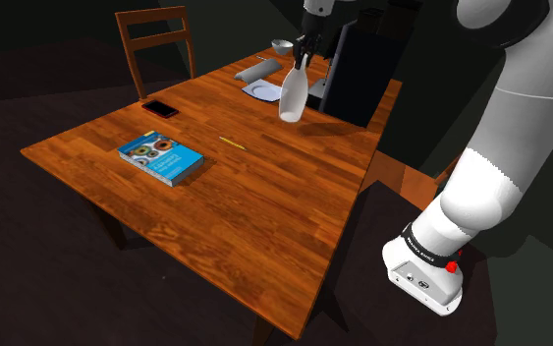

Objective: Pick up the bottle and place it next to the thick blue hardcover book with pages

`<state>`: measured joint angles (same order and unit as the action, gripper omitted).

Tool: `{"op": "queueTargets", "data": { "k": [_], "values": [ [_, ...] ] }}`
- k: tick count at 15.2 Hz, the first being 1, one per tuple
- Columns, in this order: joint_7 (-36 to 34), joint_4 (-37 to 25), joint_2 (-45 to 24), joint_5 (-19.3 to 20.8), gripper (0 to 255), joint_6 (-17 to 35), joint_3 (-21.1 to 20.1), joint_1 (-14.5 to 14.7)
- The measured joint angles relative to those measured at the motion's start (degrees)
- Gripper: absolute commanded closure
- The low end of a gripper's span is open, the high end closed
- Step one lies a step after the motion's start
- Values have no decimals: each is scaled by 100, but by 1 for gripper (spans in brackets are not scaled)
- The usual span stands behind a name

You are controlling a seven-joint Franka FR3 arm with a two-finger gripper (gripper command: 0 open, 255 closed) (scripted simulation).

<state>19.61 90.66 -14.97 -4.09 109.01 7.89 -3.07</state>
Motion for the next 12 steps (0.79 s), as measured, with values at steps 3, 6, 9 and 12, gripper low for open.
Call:
{"op": "queueTargets", "data": {
  "k": [3,6,9,12],
  "values": [
    [-24,-178,40,11,255,-216,-1,6],
    [-26,-418,31,13,255,-448,4,-3],
    [-295,-401,81,60,255,-470,-88,172],
    [-679,-342,136,123,255,-457,-223,418]
  ]
}}
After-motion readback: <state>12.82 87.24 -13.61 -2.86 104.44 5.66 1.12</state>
